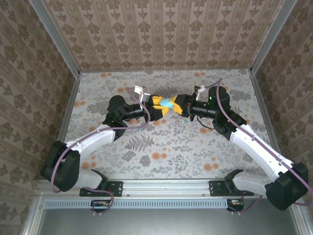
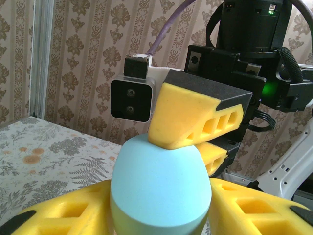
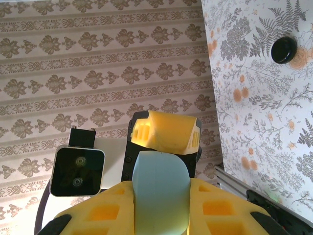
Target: Insert wireless bluetooth earbuds into charging case
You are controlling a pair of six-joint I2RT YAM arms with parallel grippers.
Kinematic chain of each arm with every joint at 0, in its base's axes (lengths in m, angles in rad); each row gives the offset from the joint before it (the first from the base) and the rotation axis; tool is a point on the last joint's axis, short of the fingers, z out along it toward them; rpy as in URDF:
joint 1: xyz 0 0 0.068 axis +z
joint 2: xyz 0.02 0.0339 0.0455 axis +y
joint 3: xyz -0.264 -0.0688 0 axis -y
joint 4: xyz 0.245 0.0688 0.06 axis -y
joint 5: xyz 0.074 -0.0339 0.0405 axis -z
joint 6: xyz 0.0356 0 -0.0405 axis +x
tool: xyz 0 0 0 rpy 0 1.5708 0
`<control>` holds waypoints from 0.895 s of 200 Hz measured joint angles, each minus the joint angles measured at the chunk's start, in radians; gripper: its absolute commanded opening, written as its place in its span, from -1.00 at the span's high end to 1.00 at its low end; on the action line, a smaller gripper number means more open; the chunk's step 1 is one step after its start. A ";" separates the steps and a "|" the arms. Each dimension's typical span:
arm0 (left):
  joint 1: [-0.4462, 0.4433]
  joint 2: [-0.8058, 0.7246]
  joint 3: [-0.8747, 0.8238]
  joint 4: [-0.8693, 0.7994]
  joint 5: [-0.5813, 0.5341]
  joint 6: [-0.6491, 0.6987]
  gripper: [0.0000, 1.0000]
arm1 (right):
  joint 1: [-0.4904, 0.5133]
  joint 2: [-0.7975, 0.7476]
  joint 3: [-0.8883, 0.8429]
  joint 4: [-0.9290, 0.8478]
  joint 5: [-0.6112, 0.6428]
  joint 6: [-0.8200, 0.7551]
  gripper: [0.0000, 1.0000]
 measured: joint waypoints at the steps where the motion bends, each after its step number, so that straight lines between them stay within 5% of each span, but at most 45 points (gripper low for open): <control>1: 0.000 0.000 0.000 0.000 0.000 0.000 -0.03 | 0.000 0.000 0.000 0.000 0.000 0.000 0.64; 33: -0.004 0.000 0.000 -0.006 0.000 0.000 -0.04 | 0.000 0.000 0.000 0.000 0.000 0.000 0.64; 81: -0.004 0.000 0.003 -0.009 -0.003 0.008 0.26 | 0.000 -0.006 0.000 0.000 0.000 0.003 0.61; 133: -0.003 0.000 0.005 -0.011 0.000 0.009 0.43 | 0.000 -0.014 0.000 -0.001 0.000 -0.001 -0.18; 179: 0.006 -0.060 0.009 -0.128 0.008 0.049 0.47 | -0.034 -0.063 0.000 -0.011 0.010 -0.074 -0.29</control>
